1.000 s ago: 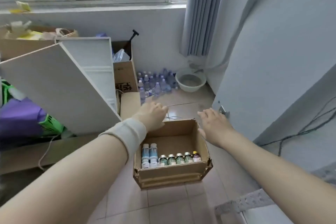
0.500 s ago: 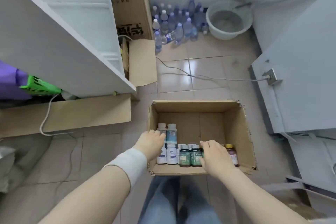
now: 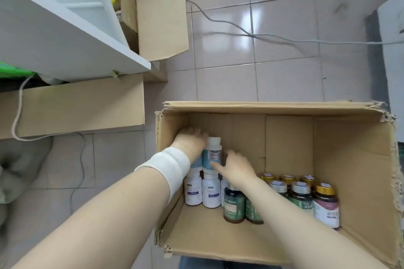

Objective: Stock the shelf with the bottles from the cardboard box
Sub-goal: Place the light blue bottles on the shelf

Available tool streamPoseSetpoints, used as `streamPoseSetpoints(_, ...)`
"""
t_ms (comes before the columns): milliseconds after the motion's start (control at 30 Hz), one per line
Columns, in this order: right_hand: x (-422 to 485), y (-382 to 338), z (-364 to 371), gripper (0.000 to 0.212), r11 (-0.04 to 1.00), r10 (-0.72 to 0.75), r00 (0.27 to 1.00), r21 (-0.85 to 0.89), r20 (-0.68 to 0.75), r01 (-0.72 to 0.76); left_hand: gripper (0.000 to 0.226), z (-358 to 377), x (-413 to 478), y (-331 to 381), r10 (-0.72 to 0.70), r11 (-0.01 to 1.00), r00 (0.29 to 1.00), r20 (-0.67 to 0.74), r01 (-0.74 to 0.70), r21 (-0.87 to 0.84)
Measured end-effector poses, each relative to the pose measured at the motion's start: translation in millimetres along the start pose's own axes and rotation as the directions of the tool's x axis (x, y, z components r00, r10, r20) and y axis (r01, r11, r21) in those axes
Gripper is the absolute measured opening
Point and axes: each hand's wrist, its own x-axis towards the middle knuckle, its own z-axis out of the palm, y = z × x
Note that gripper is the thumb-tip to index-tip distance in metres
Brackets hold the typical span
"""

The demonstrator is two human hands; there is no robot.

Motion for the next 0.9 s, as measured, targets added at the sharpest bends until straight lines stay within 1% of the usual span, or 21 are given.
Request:
streamPoseSetpoints(67,9.6,-2.4,9.0,0.058,0.991,0.017,1.000,0.135,0.022,-0.020,0.051,2.3,7.7,0.8,-0.009,0.999,1.000,0.006,0.009,-0.043)
streamPoseSetpoints(133,15.3,-3.7,14.3,0.058,0.971,0.037,0.999,0.234,0.037,-0.044,0.059,4.4,13.5,-1.8,-0.023,0.994,1.000,0.019,0.025,-0.107)
streamPoseSetpoints(200,20.0,-3.5,14.0,0.057,0.954,0.042,0.998,0.294,0.057,-0.056,0.069,4.8,18.1,-4.8,-0.029,0.986,0.998,0.054,0.037,-0.162)
streamPoseSetpoints(267,22.4,-1.8,9.5,0.055,0.939,0.052,0.996,0.335,0.071,-0.073,0.071,4.5,21.4,-6.0,-0.031,0.979,0.997,0.068,0.044,-0.200)
streamPoseSetpoints(333,21.0,3.1,4.1,0.056,0.936,0.076,0.996,0.341,0.055,-0.090,0.072,5.3,23.2,-5.1,-0.038,0.965,0.997,0.068,0.054,-0.256)
streamPoseSetpoints(433,16.0,20.0,-5.6,0.058,0.932,0.148,0.989,0.337,-0.027,-0.131,0.071,8.2,24.5,-1.8,-0.059,0.914,0.997,0.053,0.075,-0.398)
streamPoseSetpoints(533,14.7,41.1,-17.8,0.061,0.947,0.195,0.976,0.278,-0.095,-0.162,0.070,15.8,23.7,4.1,-0.118,0.824,0.992,0.043,0.122,-0.553)
streamPoseSetpoints(600,16.9,49.7,-23.3,0.064,0.951,0.204,0.973,0.256,-0.110,-0.170,0.067,22.3,22.5,9.3,-0.167,0.760,0.985,0.032,0.149,-0.632)
streamPoseSetpoints(700,20.4,51.2,-24.3,0.065,0.956,0.188,0.976,0.247,-0.110,-0.157,0.060,30.1,20.9,14.9,-0.240,0.694,0.971,0.018,0.185,-0.696)
streamPoseSetpoints(767,19.8,49.2,-25.1,0.063,0.952,0.185,0.977,0.267,-0.103,-0.152,0.060,29.9,18.7,16.2,-0.267,0.676,0.963,0.018,0.201,-0.709)
streamPoseSetpoints(833,13.0,48.3,-29.3,0.062,0.930,0.201,0.974,0.332,-0.102,-0.157,0.061,25.1,13.0,15.3,-0.274,0.660,0.962,-0.001,0.187,-0.727)
streamPoseSetpoints(900,-1.2,48.8,-38.0,0.063,0.900,0.223,0.966,0.408,-0.133,-0.151,0.061,14.4,1.5,14.0,-0.264,0.647,0.963,-0.053,0.136,-0.750)
